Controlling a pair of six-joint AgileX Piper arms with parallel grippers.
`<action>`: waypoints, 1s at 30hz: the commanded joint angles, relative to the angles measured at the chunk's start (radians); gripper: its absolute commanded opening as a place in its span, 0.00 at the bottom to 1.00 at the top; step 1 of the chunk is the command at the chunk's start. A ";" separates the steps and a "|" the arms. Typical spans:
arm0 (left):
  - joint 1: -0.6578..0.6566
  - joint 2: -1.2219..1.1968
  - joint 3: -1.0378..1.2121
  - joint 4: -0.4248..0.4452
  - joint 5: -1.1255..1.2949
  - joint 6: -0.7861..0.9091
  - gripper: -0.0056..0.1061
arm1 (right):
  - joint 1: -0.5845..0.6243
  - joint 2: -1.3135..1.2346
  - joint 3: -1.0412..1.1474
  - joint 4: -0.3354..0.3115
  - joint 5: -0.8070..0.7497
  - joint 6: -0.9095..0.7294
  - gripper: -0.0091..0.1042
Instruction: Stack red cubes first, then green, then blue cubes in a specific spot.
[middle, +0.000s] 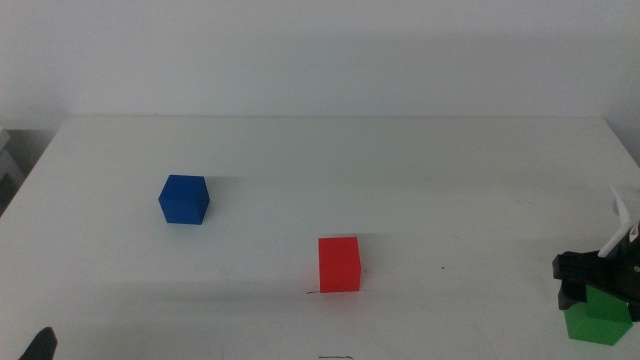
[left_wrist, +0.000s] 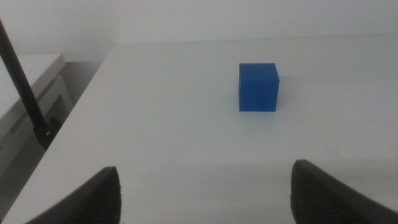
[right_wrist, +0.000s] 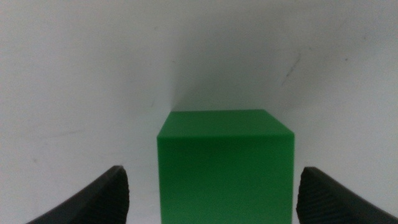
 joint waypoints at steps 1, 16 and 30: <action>0.001 -0.022 0.000 -0.004 -0.082 -0.002 0.89 | -0.009 -0.014 -0.020 -0.021 -0.019 -0.012 0.83; 0.001 -0.022 0.000 -0.004 -0.082 -0.002 0.89 | 0.128 -0.075 -0.168 -0.110 0.163 0.210 0.07; 0.001 -0.022 0.000 -0.004 -0.082 -0.002 0.89 | 0.623 0.255 -0.813 -0.138 0.466 0.361 0.07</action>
